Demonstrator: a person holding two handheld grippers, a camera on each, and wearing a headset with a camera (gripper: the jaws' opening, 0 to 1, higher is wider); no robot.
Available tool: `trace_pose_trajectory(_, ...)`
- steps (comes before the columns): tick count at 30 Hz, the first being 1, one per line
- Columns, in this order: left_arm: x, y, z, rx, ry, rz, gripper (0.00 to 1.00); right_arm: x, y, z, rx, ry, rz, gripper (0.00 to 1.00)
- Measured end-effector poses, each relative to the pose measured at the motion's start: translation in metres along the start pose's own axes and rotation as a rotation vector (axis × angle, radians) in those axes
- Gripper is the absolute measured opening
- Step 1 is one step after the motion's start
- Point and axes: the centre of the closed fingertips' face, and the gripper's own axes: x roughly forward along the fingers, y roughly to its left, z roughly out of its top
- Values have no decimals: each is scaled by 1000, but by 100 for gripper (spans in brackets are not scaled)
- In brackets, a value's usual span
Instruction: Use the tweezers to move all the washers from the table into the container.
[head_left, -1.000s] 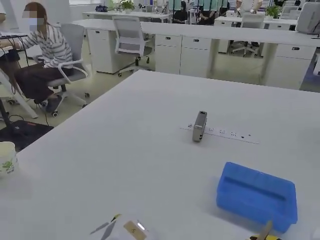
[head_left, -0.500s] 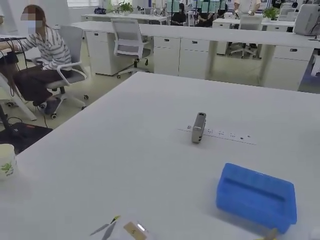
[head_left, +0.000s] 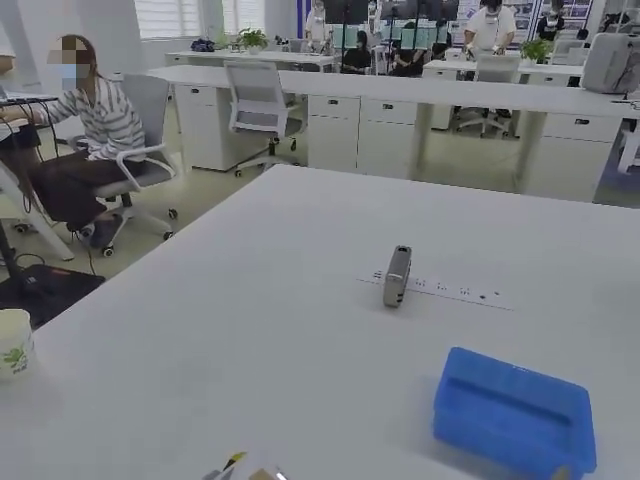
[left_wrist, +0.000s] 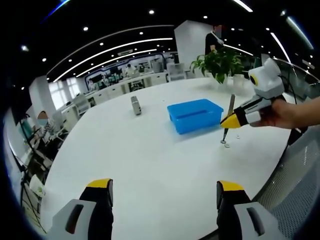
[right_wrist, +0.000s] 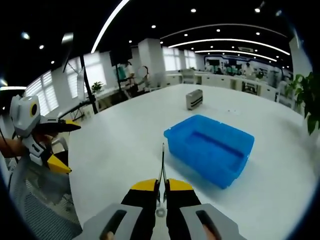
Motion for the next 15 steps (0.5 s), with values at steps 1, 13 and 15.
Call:
trace_pose_trajectory(1,0,0,0,-1,0,1,87,-1,-1,2,1,-4,-2,2)
trace_pose_trajectory(13,-4,6,8,-27,-49,25,93,-14,7,36,-121,-21,4,2)
trace_pose_trajectory(15,-4,6,9,-32,-53,27,94,-14,7,40,-144,-18,4,2)
